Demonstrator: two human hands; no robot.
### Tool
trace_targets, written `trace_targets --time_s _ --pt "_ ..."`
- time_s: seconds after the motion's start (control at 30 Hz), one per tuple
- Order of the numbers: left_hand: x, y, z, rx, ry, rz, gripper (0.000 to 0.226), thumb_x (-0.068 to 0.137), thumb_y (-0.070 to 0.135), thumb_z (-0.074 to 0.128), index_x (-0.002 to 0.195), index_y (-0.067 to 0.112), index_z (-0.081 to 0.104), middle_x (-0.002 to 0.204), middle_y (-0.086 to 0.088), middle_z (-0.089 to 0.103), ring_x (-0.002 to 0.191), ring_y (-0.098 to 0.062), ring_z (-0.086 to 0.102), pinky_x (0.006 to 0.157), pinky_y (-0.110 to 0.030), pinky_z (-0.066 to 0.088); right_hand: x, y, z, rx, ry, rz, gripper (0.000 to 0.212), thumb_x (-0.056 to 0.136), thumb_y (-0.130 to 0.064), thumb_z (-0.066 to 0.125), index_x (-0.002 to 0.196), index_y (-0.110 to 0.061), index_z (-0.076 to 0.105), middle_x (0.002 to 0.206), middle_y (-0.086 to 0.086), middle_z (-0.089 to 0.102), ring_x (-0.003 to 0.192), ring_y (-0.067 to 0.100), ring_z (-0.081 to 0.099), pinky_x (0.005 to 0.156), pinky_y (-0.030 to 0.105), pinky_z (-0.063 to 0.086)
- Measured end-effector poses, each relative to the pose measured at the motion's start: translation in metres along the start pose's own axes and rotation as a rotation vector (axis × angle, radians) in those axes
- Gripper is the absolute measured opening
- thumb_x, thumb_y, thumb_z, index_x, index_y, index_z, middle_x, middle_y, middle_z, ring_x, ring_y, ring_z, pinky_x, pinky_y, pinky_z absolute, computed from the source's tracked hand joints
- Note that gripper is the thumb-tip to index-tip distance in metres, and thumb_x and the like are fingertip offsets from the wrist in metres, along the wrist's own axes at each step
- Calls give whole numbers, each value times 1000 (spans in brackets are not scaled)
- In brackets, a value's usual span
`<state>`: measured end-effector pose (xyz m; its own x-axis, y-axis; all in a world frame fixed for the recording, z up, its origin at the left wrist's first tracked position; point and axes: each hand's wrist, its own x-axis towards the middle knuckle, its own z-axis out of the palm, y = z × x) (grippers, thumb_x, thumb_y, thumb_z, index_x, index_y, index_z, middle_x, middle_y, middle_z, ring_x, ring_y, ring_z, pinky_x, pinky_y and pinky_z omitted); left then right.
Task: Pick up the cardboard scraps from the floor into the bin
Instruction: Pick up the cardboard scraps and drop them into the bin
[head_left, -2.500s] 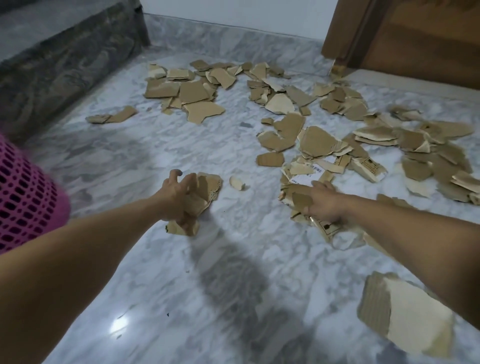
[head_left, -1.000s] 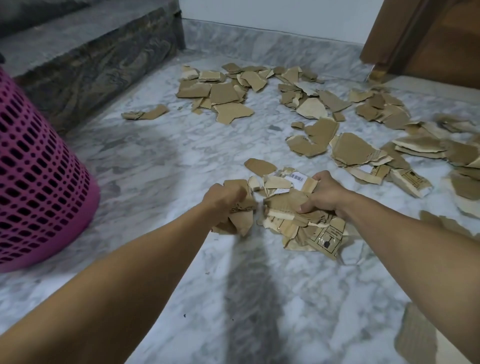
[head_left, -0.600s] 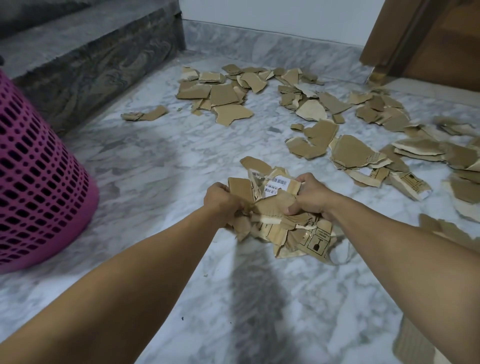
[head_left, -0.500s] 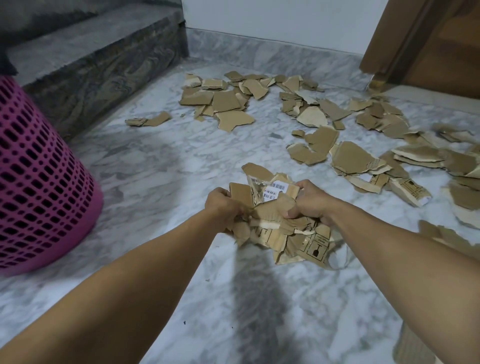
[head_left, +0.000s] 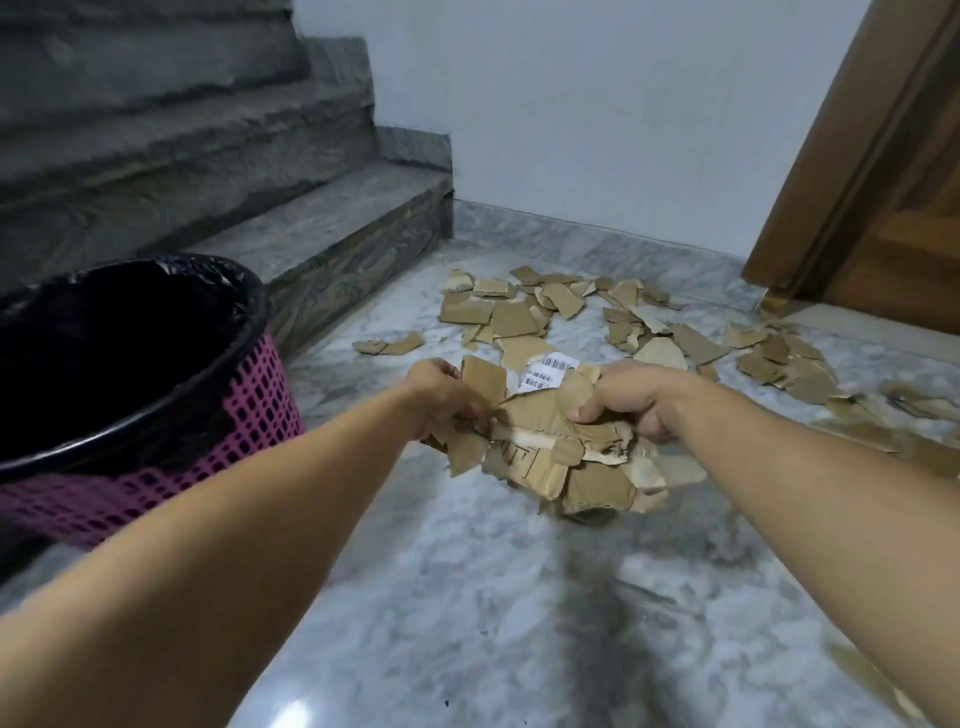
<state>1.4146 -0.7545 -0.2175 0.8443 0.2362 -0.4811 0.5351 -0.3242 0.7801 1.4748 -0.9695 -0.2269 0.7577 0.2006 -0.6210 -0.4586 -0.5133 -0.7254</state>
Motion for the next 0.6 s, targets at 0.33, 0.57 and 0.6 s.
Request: trace_targets --time_s 0.33,0.57,0.6 --pt "-68 59 -194 60 295 -13 29 82 -2 70 110 -2 61 89 -19 70 64 -29 70 45 -38 57 -55 -184 81 -7 -90 -28 13 82 0 70 85 -3 58 61 9 68 76 24 66 87 35 51" --pt "-102 1 -315 -91 601 -76 23 83 -4 68 104 -1 58 93 -19 67 72 -32 68 60 -47 58 -70 -276 210 -19 -242 -136 13 74 5 72 82 1 63 66 9 70 77 17 65 90 29 50" --pt "-104 -8 -325 -136 639 -77 23 82 -5 67 103 -1 58 88 -18 66 67 -31 67 56 -45 58 -77 -282 226 -19 -241 -154 11 77 5 70 82 1 62 64 10 70 72 20 67 82 31 53"
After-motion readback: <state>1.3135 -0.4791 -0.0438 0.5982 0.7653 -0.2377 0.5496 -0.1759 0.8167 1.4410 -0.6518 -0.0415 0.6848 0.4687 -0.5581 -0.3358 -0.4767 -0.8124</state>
